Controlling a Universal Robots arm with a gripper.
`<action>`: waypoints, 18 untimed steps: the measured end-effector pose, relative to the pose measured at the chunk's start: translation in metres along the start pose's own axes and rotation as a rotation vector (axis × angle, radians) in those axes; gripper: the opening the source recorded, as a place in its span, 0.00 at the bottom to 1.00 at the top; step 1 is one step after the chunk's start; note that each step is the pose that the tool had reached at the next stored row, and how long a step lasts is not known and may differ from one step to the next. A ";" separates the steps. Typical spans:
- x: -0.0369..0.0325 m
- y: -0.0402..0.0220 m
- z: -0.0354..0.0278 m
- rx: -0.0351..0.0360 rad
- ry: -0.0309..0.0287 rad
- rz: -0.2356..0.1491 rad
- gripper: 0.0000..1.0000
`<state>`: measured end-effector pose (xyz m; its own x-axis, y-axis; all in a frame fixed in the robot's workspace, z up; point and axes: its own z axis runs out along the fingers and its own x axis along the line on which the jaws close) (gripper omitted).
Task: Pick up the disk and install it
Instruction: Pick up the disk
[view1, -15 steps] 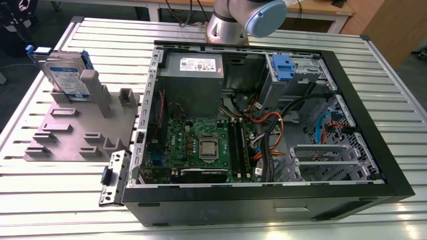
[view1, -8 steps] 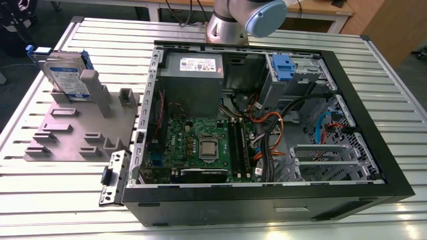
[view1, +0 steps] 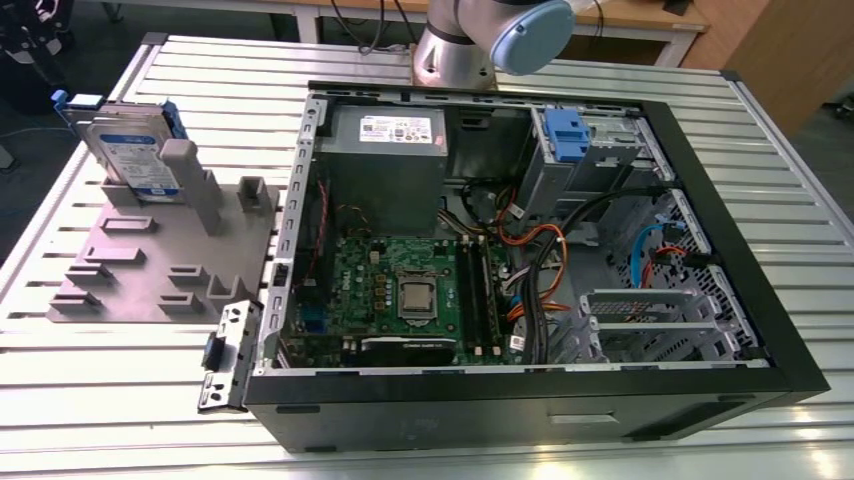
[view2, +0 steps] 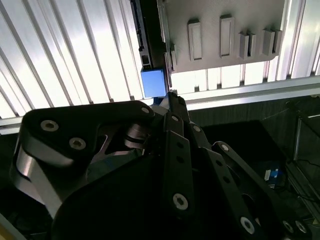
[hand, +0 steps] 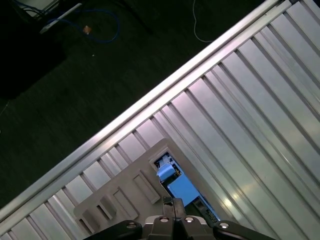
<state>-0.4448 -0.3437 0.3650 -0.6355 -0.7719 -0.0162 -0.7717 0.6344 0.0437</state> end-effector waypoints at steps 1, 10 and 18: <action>0.0000 0.0000 0.0000 0.0000 0.0000 0.000 0.11; 0.0000 0.0000 0.0000 0.0000 0.0001 0.000 0.11; 0.0000 0.0000 0.0000 -0.0010 0.0025 -0.058 0.11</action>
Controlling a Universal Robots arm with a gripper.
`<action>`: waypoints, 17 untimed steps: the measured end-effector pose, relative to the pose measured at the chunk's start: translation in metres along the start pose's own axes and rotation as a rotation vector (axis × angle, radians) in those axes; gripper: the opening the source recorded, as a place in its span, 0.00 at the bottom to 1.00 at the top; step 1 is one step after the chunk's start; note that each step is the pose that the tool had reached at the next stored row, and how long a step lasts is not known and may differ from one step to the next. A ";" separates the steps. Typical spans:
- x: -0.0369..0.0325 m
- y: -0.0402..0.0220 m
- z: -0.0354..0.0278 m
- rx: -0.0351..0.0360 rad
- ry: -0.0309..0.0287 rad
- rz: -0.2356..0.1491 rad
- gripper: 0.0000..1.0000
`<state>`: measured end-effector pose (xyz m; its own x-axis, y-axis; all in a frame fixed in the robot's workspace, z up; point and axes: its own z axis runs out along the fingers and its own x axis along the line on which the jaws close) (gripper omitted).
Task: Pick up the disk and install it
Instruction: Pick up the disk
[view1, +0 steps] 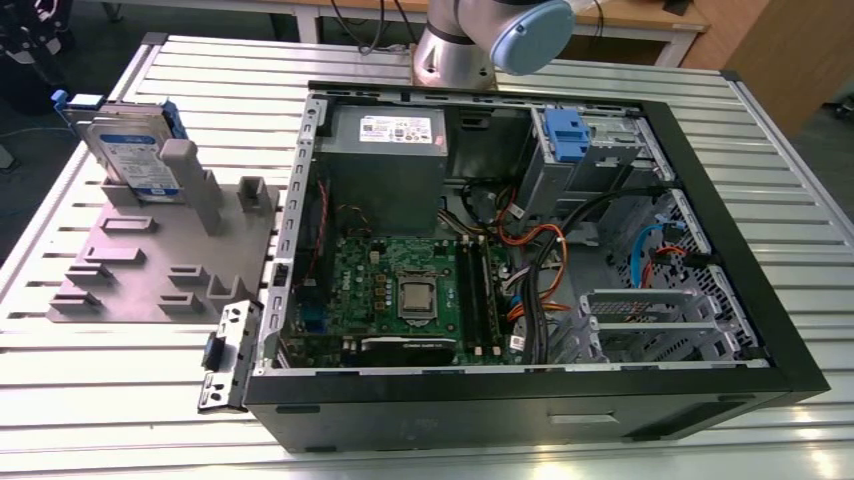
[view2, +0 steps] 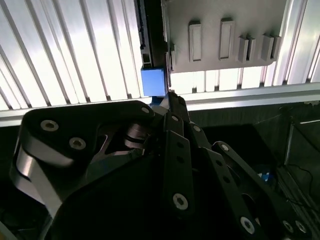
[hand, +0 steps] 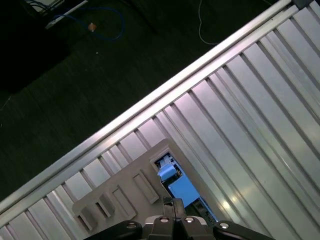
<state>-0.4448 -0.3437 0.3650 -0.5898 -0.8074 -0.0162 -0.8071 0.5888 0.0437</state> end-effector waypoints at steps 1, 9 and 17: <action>0.0000 0.0000 0.0000 -0.0002 0.0007 -0.016 0.11; 0.0000 0.0000 -0.0001 -0.0019 0.0051 -0.116 0.11; 0.0000 0.0000 0.0000 -0.0019 0.0052 -0.118 0.11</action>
<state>-0.4448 -0.3437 0.3650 -0.4907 -0.8712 -0.0161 -0.8708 0.4897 0.0437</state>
